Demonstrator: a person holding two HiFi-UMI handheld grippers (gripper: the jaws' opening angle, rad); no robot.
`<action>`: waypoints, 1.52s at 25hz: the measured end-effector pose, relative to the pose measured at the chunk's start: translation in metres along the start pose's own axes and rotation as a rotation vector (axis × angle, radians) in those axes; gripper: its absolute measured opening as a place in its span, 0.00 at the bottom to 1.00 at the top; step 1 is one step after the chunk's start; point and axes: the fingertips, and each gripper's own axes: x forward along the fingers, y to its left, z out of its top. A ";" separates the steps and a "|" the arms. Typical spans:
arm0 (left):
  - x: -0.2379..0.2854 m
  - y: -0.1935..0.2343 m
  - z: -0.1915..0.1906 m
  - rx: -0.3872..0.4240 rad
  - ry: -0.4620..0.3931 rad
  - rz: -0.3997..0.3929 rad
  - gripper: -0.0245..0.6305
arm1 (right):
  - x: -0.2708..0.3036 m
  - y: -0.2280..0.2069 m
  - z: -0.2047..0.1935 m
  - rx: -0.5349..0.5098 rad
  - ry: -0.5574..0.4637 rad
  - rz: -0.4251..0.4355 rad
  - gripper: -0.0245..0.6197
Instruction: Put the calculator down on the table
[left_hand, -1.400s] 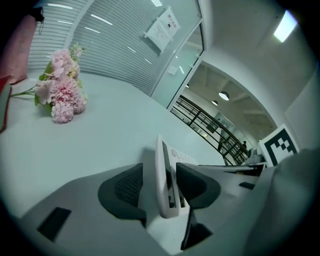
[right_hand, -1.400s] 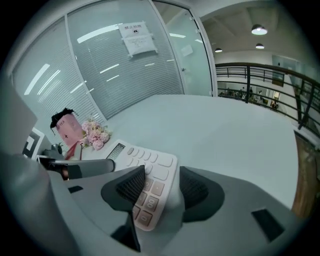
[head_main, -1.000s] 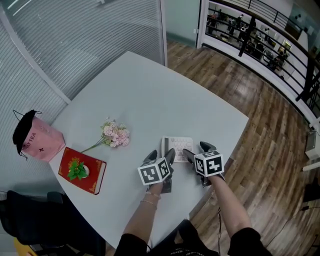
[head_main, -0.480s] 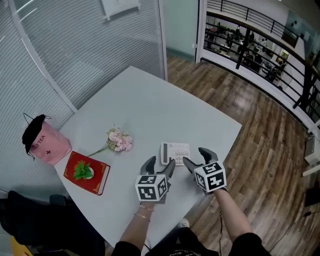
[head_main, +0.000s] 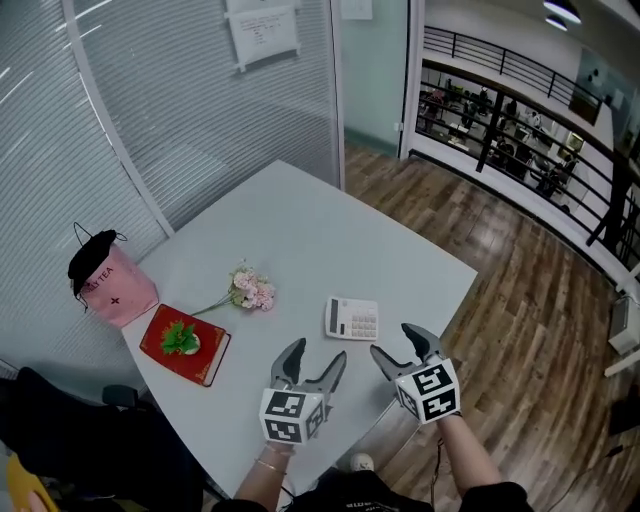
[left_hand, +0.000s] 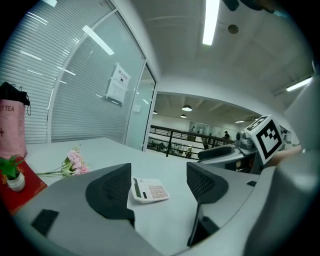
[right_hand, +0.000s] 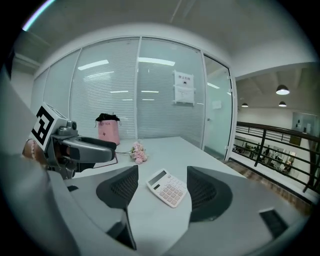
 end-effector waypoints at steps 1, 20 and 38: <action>-0.009 -0.007 0.003 0.003 -0.014 -0.018 0.57 | -0.008 0.004 0.002 0.003 -0.014 0.001 0.52; -0.123 -0.071 -0.082 0.029 0.045 -0.058 0.57 | -0.096 0.099 -0.079 -0.030 0.000 0.034 0.53; -0.140 -0.064 -0.091 0.109 0.024 0.046 0.22 | -0.105 0.120 -0.079 -0.096 -0.027 0.000 0.19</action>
